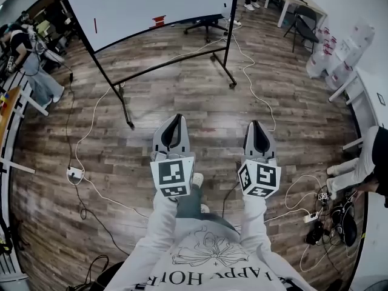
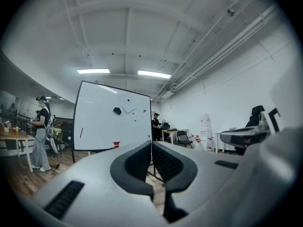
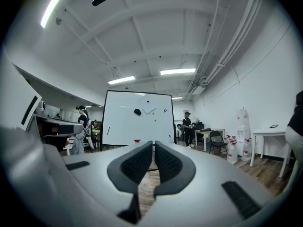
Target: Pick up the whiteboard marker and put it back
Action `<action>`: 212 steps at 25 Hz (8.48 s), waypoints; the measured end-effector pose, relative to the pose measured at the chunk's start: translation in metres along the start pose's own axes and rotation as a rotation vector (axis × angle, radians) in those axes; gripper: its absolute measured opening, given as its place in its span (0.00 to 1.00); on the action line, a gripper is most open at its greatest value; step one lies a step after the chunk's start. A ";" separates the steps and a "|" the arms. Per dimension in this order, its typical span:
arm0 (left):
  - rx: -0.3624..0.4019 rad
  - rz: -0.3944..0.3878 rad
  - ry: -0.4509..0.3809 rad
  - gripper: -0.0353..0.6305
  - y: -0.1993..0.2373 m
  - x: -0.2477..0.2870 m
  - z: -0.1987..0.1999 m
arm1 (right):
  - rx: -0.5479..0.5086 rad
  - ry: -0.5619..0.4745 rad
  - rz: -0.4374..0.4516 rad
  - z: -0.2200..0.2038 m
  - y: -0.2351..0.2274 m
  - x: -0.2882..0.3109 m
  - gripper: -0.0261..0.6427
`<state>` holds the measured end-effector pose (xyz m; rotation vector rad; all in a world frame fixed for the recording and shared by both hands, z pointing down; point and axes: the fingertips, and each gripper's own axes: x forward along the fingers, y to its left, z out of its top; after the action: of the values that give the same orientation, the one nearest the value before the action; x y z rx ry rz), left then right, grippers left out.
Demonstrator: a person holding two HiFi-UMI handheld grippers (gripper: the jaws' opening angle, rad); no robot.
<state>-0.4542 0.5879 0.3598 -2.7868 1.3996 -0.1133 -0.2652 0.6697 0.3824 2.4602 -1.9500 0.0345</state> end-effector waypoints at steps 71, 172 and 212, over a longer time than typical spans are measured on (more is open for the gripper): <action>-0.013 0.114 0.054 0.06 0.037 0.789 0.023 | -0.010 0.040 0.130 0.002 -0.277 0.764 0.05; -0.096 0.287 0.118 0.06 0.159 1.116 0.001 | -0.109 0.147 0.345 -0.024 -0.281 1.173 0.14; -0.052 0.249 0.036 0.06 0.145 1.121 0.043 | -0.070 0.082 0.313 0.021 -0.299 1.164 0.14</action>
<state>0.1000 -0.3983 0.3720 -2.6337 1.7670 -0.1239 0.2922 -0.3953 0.3866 2.0543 -2.2360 0.0649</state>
